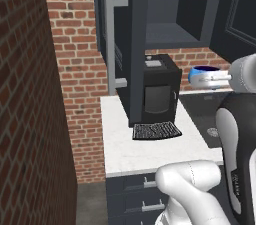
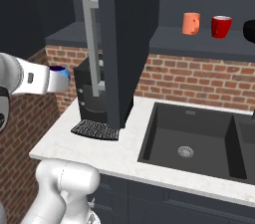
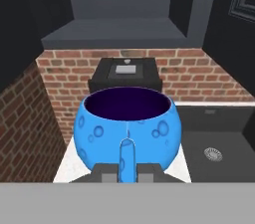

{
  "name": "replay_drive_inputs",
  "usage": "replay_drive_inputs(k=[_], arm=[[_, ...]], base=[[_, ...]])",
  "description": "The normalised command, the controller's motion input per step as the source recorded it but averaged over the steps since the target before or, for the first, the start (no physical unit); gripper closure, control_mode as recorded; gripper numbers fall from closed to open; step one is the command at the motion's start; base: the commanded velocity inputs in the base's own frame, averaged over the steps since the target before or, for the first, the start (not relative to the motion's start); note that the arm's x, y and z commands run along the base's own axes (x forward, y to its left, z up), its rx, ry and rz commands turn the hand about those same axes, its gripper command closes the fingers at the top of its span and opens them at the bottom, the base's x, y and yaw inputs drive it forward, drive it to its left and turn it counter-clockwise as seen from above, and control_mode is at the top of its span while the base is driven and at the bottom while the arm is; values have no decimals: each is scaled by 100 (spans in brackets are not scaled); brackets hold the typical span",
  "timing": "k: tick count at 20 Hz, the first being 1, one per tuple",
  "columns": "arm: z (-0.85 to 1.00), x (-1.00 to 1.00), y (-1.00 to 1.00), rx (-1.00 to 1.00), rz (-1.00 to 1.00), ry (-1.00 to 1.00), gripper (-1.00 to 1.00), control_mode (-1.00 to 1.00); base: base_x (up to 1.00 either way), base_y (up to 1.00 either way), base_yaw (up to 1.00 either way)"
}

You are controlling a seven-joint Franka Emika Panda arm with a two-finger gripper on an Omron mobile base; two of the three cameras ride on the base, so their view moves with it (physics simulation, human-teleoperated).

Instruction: Gather all objects into one cabinet and sort the glasses and bowls to opposite sides.

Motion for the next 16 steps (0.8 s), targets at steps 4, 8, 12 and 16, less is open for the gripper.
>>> replay_drive_inputs(k=[4,8,12,16], arm=[[-20,-13,2,0,0,0,100,-100],[-14,-13,2,0,0,0,100,-100],[-4,-8,1,0,0,0,100,-100],[0,-7,0,0,0,0,100,100]], base=[[0,0,0],[0,0,0],[0,0,0],[-15,0,0]])
